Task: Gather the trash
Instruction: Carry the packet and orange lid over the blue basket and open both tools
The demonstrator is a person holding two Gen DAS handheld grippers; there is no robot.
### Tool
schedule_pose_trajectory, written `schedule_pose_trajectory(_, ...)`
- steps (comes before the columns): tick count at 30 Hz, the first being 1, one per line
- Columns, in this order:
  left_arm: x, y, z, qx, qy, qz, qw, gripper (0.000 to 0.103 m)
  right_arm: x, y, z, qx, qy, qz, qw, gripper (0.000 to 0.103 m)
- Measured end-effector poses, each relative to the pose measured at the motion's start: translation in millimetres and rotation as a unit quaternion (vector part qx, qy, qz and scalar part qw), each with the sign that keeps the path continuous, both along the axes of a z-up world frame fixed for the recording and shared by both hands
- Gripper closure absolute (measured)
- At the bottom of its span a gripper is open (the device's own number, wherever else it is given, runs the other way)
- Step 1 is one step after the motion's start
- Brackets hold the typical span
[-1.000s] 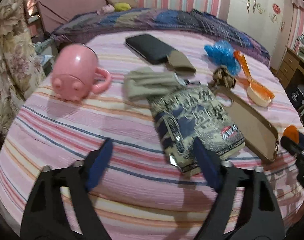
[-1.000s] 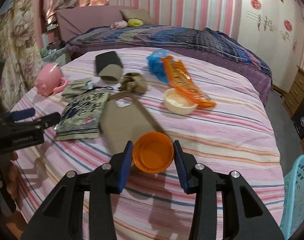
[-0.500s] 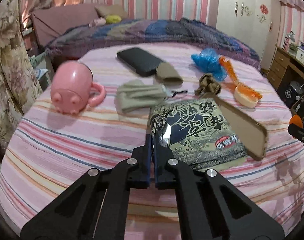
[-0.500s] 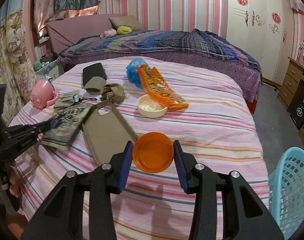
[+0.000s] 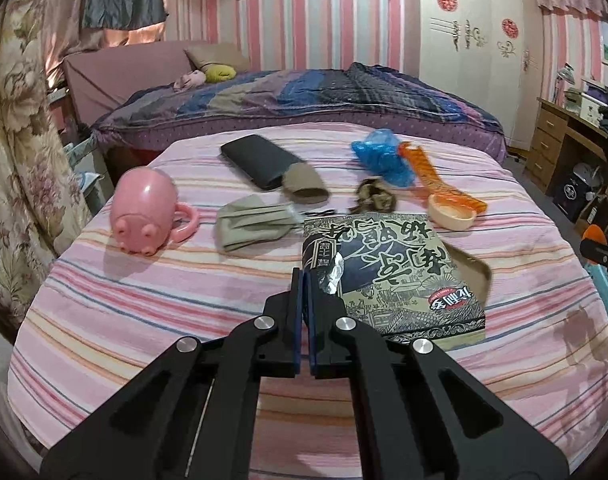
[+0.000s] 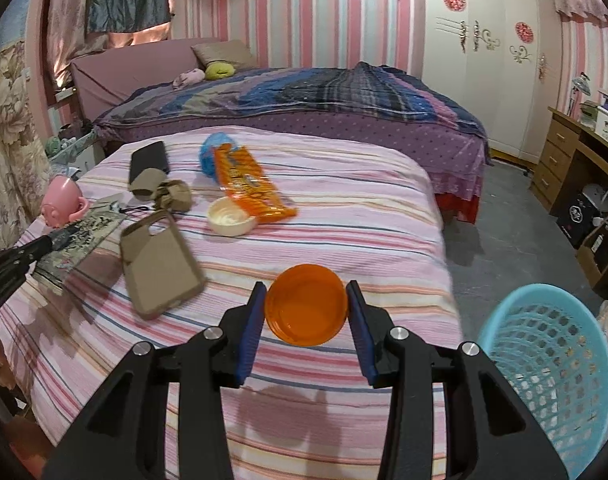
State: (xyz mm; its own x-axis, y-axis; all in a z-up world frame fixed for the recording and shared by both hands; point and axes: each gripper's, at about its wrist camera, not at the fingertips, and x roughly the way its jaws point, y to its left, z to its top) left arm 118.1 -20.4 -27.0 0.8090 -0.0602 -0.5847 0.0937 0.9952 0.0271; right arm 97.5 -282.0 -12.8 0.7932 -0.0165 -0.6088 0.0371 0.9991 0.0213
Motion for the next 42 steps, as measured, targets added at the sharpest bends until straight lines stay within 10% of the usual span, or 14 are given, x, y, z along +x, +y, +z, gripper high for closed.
schedule_pose_trajectory(26, -53, -245, 24, -0.004, -0.043, -0.188, 0.9813, 0.102, -98, -201, -2, 0.016, 0.001, -0.182, 0.983, 0.062)
schedule_pose_trajectory(42, -75, -342, -3, 0.033, -0.03, -0.259, 0.965, 0.101, -122, -250, -17, 0.027, 0.003, -0.21, 0.977, 0.062)
